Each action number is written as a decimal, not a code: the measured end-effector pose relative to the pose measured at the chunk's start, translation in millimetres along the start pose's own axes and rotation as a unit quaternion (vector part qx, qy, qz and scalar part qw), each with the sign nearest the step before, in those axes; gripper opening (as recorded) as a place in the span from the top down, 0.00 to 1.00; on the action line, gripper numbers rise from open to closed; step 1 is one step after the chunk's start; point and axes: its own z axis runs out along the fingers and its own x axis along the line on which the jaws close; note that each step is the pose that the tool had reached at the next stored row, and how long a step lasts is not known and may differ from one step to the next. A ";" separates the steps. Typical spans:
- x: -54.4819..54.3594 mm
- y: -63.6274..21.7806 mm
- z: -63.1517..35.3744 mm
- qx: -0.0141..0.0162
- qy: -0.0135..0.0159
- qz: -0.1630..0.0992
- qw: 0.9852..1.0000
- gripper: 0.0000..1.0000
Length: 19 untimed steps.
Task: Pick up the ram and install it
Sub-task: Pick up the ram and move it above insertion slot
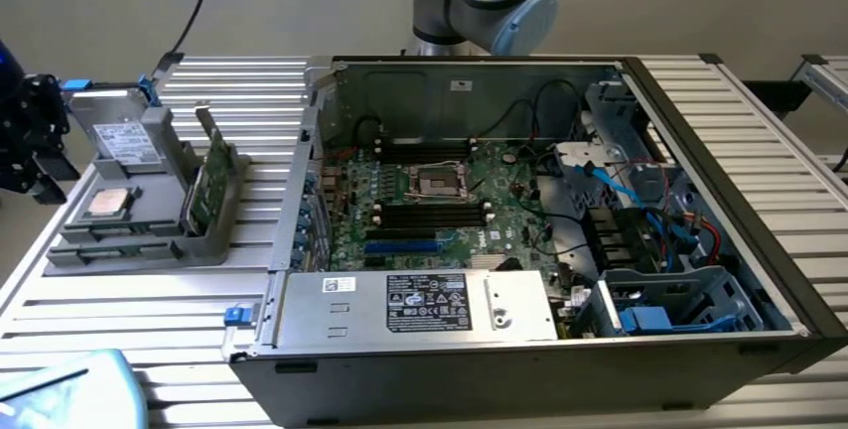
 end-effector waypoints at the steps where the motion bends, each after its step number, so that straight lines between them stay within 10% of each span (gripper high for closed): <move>1: 1.4 -1.3 1.2 0.000 -0.001 0.000 1.000 0.63; 19: 7.5 -4.6 33.2 0.000 -0.002 -0.003 1.000 0.63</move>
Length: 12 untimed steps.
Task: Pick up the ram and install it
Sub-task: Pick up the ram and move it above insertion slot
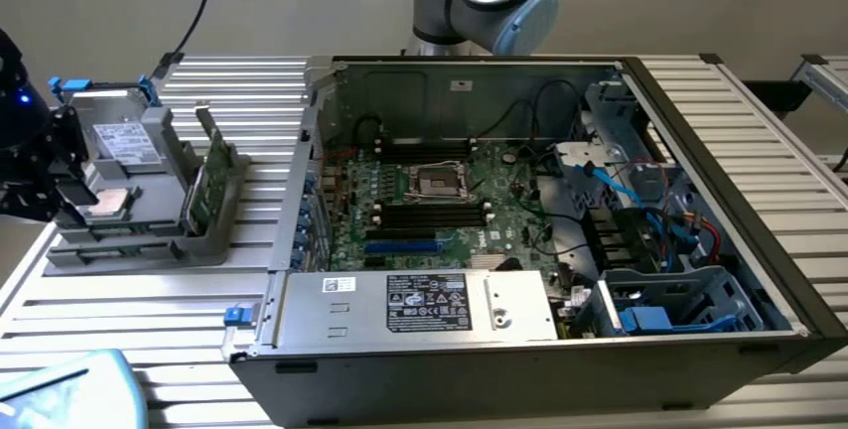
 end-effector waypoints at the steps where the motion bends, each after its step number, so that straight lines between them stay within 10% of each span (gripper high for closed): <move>1: 0.1 -0.1 1.8 0.000 0.000 0.000 1.000 0.63; 12: 1.3 -0.9 21.8 -0.001 0.000 -0.007 1.000 0.63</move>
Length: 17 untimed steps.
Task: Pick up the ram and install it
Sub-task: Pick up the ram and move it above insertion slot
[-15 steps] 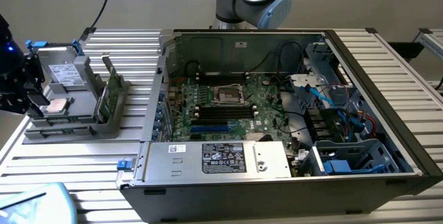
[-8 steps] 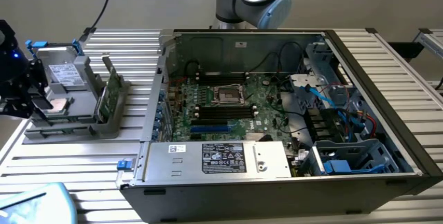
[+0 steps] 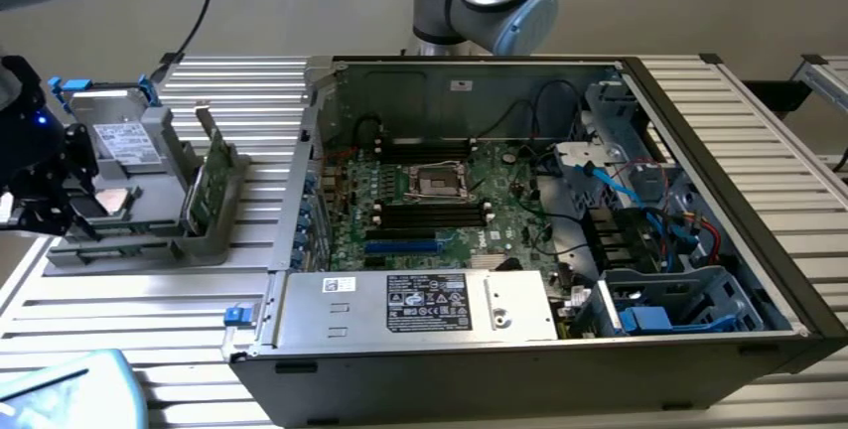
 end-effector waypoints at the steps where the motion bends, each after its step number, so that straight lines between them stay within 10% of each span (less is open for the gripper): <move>1: 0.1 -0.1 1.8 0.000 0.000 -0.001 1.000 0.63; 17: 1.5 -13.1 23.3 -0.001 -0.002 -0.007 1.000 0.63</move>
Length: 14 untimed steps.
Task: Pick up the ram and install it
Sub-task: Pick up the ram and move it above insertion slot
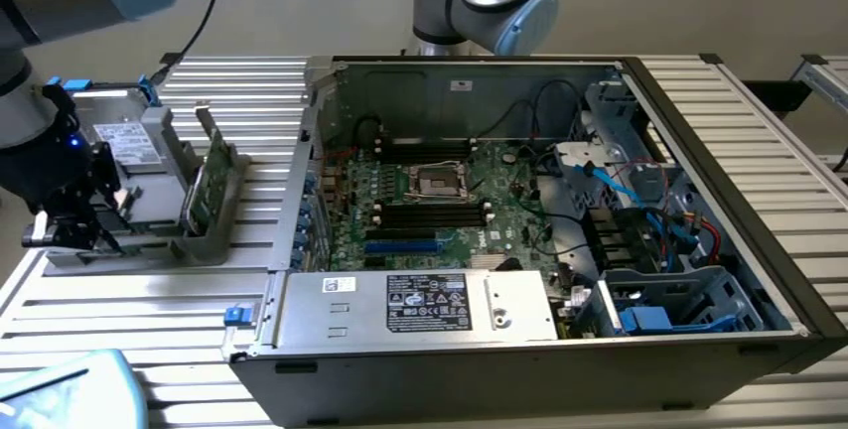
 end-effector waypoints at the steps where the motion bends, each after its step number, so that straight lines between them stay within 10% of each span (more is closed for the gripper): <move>1: -0.3 -0.1 1.2 0.000 0.000 0.000 1.000 0.63; 14: -12.4 5.9 20.8 0.000 -0.007 0.000 1.000 0.63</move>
